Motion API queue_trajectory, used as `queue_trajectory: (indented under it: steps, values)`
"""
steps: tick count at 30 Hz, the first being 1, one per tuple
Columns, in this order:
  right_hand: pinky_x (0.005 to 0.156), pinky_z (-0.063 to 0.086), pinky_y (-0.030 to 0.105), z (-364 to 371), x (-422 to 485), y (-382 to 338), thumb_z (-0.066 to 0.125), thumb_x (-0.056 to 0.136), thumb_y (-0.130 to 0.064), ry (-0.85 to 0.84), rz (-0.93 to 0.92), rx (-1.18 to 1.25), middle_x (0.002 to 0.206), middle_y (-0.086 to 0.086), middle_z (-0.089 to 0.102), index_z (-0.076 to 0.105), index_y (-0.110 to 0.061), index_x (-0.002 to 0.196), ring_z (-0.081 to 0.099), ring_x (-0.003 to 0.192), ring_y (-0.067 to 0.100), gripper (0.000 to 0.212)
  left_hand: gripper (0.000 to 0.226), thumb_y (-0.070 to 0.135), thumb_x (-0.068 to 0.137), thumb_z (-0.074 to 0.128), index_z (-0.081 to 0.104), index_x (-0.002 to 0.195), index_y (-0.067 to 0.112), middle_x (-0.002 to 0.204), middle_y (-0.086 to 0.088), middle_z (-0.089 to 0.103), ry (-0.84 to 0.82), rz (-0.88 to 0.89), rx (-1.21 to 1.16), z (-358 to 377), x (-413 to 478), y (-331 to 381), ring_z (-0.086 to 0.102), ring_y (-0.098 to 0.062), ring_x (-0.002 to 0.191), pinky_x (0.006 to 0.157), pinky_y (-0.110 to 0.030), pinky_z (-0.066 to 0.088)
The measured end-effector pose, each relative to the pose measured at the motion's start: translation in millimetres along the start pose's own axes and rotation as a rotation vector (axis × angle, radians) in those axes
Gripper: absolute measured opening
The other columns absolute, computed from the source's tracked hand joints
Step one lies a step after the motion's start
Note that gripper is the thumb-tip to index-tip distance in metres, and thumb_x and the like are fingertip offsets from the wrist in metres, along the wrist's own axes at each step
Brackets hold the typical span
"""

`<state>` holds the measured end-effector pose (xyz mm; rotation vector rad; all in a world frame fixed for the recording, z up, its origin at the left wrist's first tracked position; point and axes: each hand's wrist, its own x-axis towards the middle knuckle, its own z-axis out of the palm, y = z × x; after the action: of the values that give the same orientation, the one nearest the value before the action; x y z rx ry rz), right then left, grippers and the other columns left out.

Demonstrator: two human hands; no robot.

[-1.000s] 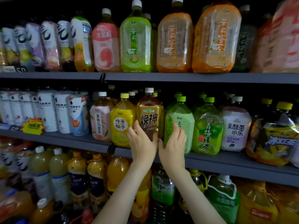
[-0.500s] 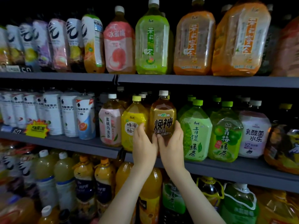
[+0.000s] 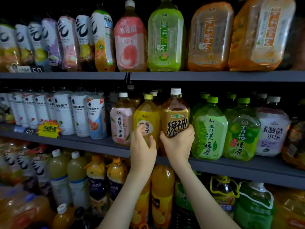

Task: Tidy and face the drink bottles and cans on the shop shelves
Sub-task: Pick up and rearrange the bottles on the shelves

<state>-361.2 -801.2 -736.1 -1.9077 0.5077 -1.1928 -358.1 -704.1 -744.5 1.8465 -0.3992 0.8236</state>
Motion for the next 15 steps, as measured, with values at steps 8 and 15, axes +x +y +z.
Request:
queue_trajectory:
  steps: [8,15]
  values:
    - [0.091,0.048,0.033,-55,-24,10,0.085,0.06,-0.037,-0.218,0.011,0.26,0.119,-0.001,0.049,0.037,-0.011,0.13,0.047,0.113,0.015,0.088,0.079,0.059,0.063,0.072,0.041,0.132,0.039,0.124,0.019,0.056,-0.438,-0.251,-0.46,-7,-15,32,0.051,-0.001,0.116,0.099,-0.03,0.044]
    - [0.092,0.042,0.024,-94,-18,13,0.08,0.065,-0.037,-0.489,-0.047,0.178,0.12,-0.003,0.042,0.03,-0.007,0.138,0.041,0.115,0.01,0.094,0.06,0.053,0.056,0.075,0.059,0.111,0.034,0.102,0.015,0.07,-0.422,-0.379,-0.32,-6,-23,57,0.064,-0.002,0.096,0.086,-0.031,0.053]
